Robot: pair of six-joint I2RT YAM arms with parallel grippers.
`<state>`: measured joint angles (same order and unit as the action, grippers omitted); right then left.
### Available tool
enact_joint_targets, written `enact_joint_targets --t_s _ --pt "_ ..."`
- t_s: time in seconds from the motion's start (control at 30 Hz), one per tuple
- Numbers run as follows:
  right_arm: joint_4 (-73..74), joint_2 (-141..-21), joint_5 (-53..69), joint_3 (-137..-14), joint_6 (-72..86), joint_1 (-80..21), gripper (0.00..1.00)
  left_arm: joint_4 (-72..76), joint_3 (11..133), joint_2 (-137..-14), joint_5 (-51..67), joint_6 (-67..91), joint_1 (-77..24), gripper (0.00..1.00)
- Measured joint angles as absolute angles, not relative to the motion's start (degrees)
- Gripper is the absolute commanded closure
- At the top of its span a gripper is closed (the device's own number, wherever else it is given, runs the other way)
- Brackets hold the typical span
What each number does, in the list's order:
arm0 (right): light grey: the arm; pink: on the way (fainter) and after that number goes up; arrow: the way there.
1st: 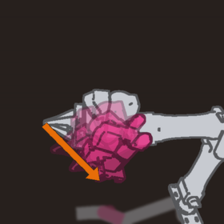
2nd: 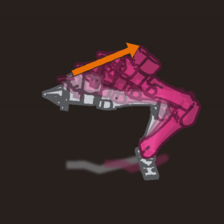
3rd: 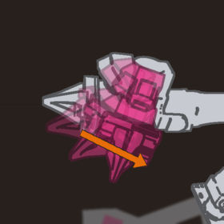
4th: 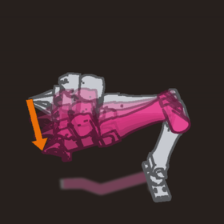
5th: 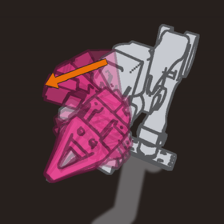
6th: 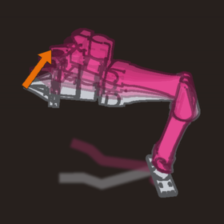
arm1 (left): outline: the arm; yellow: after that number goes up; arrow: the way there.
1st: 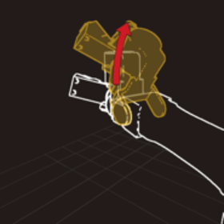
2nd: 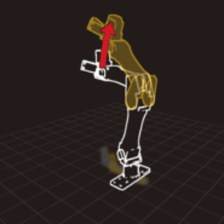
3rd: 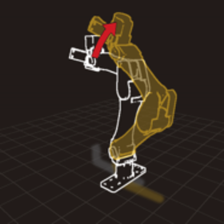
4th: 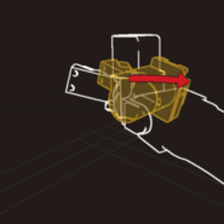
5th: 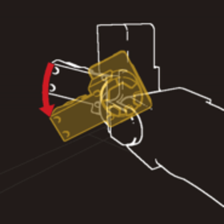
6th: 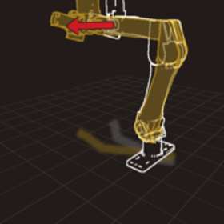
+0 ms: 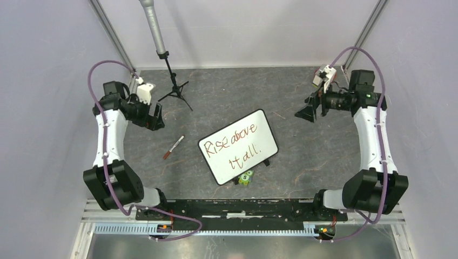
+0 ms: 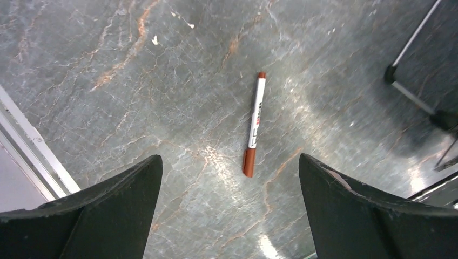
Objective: Write a sentence on the whiteboard
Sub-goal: Reset both arms
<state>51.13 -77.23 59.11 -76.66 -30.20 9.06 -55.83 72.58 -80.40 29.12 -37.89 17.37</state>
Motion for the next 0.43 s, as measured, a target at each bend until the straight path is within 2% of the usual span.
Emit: enact_joint_targets --t_s 0.2,0.43 --pt "57.4 -80.9 57.8 -78.0 -38.3 18.2 0.02 -55.3 73.4 -76.8 31.7 -28.2 19.7 0.00" --pt "60.6 -83.8 55.4 -74.6 -44.9 24.4 0.02 -51.4 65.9 -70.4 30.8 -20.1 20.1 0.00"
